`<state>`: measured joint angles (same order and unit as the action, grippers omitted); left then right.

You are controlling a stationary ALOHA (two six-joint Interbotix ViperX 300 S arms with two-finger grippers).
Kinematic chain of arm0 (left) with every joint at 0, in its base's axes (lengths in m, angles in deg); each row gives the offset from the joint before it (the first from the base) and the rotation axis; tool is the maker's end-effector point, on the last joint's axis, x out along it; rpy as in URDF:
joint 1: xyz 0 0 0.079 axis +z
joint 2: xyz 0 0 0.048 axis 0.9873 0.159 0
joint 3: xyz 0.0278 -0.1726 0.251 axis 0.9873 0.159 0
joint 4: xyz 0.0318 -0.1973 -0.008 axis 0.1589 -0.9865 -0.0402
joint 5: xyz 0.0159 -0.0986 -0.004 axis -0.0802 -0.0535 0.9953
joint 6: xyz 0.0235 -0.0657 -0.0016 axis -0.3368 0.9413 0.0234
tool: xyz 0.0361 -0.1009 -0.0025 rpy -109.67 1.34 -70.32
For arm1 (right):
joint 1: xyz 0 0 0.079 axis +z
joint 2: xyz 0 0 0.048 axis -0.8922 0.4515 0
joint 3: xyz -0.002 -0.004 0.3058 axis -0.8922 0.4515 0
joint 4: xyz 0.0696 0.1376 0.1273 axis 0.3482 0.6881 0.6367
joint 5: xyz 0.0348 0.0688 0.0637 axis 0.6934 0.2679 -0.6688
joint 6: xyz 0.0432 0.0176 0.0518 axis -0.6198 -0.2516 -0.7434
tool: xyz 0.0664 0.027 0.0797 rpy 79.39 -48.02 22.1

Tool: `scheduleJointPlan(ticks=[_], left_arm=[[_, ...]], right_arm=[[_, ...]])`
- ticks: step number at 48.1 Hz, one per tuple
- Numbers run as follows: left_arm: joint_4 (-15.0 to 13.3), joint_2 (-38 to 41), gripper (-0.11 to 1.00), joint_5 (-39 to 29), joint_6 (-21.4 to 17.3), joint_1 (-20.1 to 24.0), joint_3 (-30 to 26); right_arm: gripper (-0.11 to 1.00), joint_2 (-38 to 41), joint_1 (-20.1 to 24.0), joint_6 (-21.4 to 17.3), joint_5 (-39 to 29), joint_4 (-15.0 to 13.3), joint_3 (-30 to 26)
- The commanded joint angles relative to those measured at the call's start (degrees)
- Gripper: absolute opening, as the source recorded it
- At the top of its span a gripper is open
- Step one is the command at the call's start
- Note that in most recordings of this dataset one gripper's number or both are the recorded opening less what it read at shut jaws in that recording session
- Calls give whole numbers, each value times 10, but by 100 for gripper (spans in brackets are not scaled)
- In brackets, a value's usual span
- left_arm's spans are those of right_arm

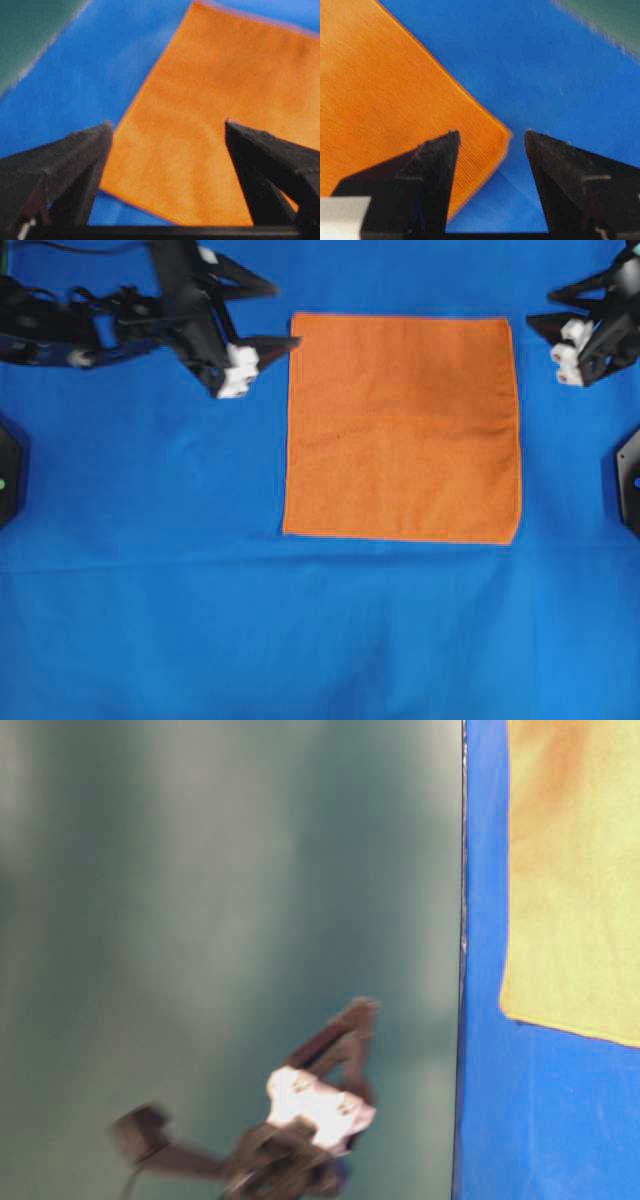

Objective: Fold the orange towel.
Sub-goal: 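Move both grippers to the towel's far corners and grasp them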

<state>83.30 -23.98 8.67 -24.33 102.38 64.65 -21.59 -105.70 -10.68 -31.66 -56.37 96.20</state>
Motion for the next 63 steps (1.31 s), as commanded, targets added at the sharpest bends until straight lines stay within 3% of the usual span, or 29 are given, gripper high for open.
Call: scheduleJointPlan(ticks=[1,12,27,32,35,44,46,63], left_arm=[[-3,38,91,10,1,13,-28],[-3,128,90,25,1,37,-68],[-5,214,87,54,12,52,-92],[-4,225,74,47,15,52,-95],[-3,226,57,40,15,52,-95],[-1,227,8,34,4,39,-96],[-1,227,2,34,4,37,-95],[-1,207,1,17,3,36,-90]], right_arm=[[57,56,-11,1,46,0,-4],[55,192,-18,1,152,0,-11],[55,279,-18,1,194,1,-32],[52,279,-18,1,192,1,-33],[47,279,-18,1,192,2,-32],[2,278,-4,1,194,0,-29],[2,278,-1,1,194,0,-29],[2,265,1,1,190,0,-30]])
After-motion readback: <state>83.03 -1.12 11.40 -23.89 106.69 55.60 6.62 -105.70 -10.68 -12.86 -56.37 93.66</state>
